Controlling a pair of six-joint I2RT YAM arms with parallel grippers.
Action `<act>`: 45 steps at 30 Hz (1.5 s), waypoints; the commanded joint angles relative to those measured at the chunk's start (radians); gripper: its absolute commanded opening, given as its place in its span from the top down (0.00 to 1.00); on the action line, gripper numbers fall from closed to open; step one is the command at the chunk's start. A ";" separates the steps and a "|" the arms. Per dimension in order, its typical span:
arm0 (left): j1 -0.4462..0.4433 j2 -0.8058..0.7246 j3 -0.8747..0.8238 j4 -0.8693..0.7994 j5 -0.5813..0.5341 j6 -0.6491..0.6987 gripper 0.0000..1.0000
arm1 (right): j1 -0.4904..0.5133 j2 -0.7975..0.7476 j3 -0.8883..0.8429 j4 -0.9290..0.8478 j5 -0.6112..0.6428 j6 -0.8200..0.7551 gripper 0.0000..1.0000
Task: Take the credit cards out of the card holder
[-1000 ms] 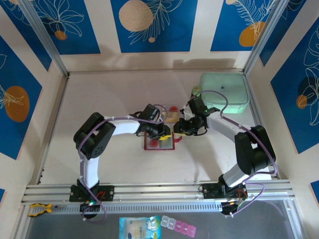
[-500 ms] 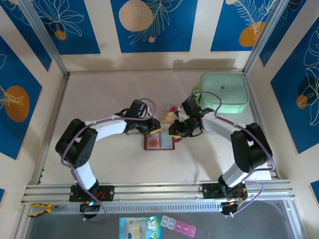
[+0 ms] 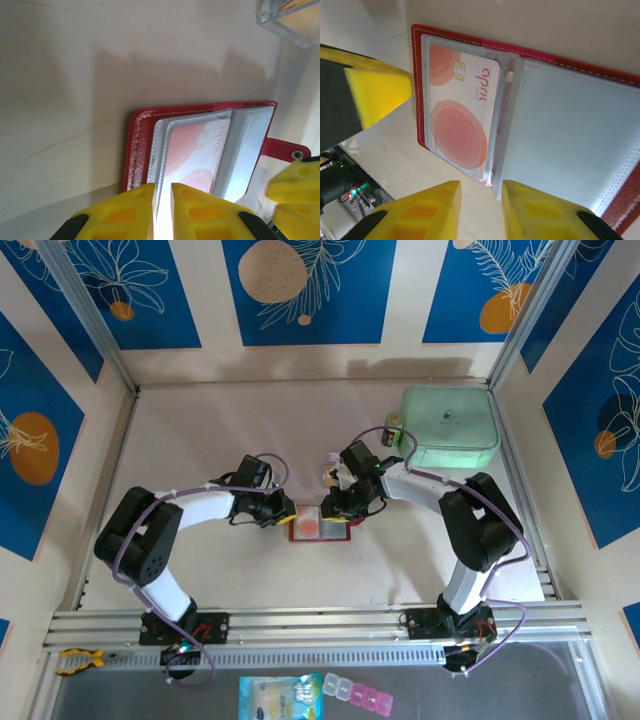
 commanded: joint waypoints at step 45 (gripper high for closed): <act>-0.036 0.031 -0.058 0.048 0.072 -0.032 1.00 | 0.034 0.127 0.064 0.065 -0.102 0.072 0.73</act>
